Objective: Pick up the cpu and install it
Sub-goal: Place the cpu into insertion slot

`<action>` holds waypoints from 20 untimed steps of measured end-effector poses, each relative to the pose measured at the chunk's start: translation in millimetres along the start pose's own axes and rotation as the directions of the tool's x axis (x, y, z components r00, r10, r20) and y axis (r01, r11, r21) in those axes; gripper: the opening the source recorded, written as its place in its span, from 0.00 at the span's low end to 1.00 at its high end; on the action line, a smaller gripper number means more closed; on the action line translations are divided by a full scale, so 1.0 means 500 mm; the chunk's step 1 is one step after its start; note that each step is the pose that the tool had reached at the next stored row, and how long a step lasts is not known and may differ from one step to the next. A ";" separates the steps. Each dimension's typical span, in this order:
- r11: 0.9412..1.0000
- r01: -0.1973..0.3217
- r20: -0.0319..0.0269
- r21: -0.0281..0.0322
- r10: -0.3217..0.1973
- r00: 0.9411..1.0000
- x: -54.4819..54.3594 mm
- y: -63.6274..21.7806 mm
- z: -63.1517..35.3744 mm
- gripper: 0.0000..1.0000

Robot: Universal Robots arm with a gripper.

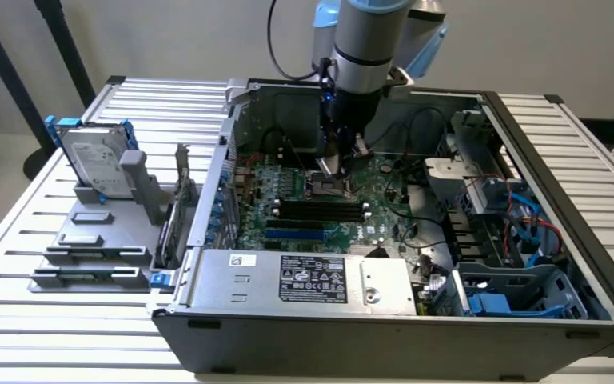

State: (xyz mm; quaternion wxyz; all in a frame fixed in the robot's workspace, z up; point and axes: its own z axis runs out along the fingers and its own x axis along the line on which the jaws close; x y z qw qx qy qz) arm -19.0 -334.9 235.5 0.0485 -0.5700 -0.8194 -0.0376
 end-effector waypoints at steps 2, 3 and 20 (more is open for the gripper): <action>1.000 -0.027 0.000 -0.003 0.027 1.000 0.000 0.000 0.003 0.55; 0.999 -0.041 0.000 -0.004 0.041 0.999 0.000 0.000 0.005 0.55; 0.974 -0.227 0.003 -0.025 0.227 0.974 0.001 -0.011 0.025 0.55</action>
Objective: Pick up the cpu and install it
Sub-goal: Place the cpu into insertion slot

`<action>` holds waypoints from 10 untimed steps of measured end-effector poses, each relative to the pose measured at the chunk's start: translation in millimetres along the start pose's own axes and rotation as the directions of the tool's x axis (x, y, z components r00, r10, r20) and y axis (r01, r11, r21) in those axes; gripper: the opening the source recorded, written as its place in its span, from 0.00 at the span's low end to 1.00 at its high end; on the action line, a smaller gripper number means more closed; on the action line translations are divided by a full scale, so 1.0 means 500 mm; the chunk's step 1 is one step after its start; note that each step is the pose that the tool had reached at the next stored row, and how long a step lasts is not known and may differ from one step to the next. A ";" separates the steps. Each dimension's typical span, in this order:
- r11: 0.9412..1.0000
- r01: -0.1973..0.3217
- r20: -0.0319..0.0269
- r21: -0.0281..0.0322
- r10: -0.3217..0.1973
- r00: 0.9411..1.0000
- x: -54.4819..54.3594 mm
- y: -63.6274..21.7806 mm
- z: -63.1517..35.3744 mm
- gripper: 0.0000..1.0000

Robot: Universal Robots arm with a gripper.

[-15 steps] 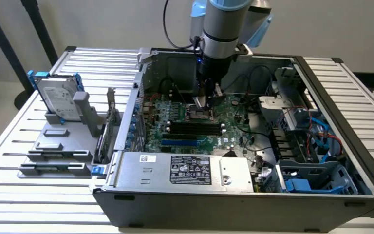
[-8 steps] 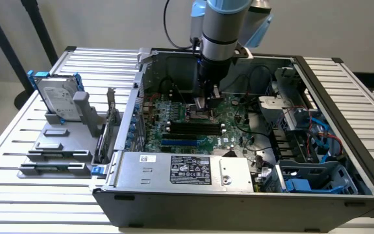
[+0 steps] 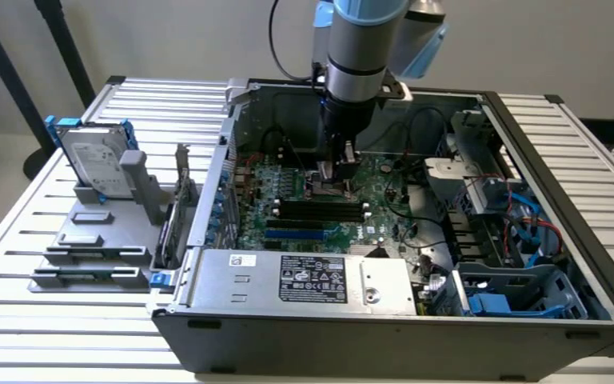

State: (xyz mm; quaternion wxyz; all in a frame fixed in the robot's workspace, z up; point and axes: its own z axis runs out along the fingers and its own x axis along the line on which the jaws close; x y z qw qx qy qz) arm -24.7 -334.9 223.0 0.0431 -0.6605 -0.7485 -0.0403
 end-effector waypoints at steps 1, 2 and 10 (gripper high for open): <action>1.000 -0.005 0.001 0.000 0.005 1.000 0.000 -0.002 0.001 0.55; 1.000 -0.009 0.003 -0.001 0.009 1.000 0.000 -0.004 0.001 0.55; 0.999 -0.039 0.028 -0.002 0.039 0.999 0.002 -0.021 0.009 0.55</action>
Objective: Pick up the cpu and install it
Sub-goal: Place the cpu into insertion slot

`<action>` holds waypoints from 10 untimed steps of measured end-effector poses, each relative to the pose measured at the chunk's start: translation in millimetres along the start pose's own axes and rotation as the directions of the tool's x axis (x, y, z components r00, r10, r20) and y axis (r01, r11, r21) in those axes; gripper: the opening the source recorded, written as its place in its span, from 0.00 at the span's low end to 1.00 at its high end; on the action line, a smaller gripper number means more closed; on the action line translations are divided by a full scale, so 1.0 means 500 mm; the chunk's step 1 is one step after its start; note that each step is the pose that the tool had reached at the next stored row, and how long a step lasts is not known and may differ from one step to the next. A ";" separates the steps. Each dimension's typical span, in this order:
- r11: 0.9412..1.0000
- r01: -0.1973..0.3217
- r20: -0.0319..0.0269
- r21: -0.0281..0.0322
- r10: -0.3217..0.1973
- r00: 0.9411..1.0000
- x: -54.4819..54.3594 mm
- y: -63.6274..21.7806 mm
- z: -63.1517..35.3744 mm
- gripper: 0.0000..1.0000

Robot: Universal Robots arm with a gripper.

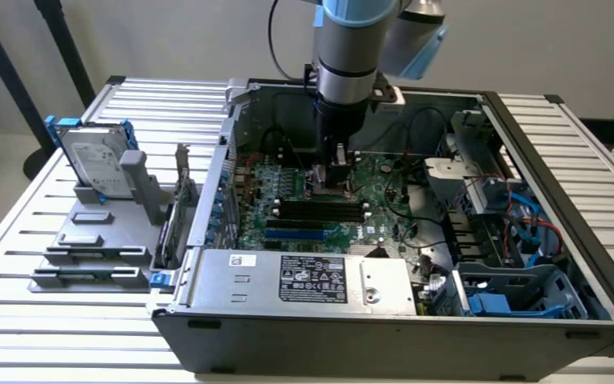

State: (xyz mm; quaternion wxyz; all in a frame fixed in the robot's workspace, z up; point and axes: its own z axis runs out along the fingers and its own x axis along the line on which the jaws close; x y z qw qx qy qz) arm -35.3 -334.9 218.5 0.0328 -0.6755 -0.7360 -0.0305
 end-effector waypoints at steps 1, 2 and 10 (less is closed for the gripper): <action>1.000 -0.005 0.002 0.000 0.005 1.000 0.000 -0.002 0.000 0.55; 1.000 -0.011 0.004 -0.001 0.011 1.000 0.000 -0.003 0.001 0.55; 0.996 -0.088 0.018 -0.009 0.088 0.996 0.000 -0.004 0.003 0.55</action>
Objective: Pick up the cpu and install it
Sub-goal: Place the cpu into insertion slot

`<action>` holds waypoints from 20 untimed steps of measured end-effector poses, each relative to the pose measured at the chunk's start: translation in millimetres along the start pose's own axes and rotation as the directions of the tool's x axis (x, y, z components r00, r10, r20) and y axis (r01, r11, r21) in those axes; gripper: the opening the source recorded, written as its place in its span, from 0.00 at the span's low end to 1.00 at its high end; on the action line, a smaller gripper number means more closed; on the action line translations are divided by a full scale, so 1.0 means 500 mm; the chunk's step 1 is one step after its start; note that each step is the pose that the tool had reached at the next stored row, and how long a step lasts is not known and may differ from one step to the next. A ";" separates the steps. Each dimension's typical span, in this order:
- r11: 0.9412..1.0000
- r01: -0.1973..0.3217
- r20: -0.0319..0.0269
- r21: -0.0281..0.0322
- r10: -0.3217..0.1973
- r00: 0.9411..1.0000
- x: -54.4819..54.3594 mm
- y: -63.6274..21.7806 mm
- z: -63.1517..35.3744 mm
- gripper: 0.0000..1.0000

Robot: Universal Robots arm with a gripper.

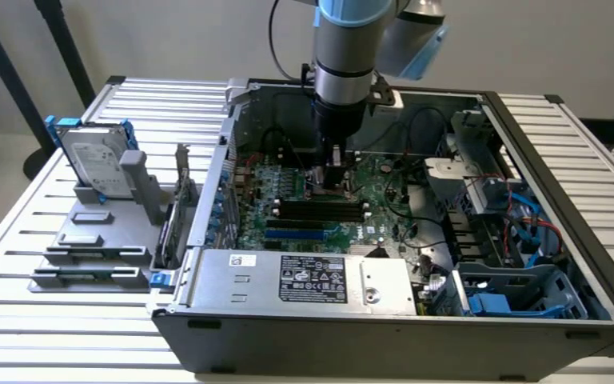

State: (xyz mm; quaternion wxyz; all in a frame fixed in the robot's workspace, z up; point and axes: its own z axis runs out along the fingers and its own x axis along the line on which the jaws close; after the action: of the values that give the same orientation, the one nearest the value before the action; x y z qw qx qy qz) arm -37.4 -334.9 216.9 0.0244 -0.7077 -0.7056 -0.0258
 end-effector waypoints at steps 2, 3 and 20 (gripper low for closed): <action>1.000 -0.019 0.006 -0.004 0.019 1.000 0.000 0.000 0.001 0.55; 1.000 -0.024 0.010 -0.009 0.024 1.000 0.000 0.000 0.001 0.55; 0.997 -0.043 0.017 -0.062 0.044 0.999 0.001 -0.019 0.007 0.55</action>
State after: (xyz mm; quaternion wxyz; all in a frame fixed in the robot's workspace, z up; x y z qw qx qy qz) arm -46.9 -333.9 213.3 -0.0032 -0.7236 -0.6890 -0.0404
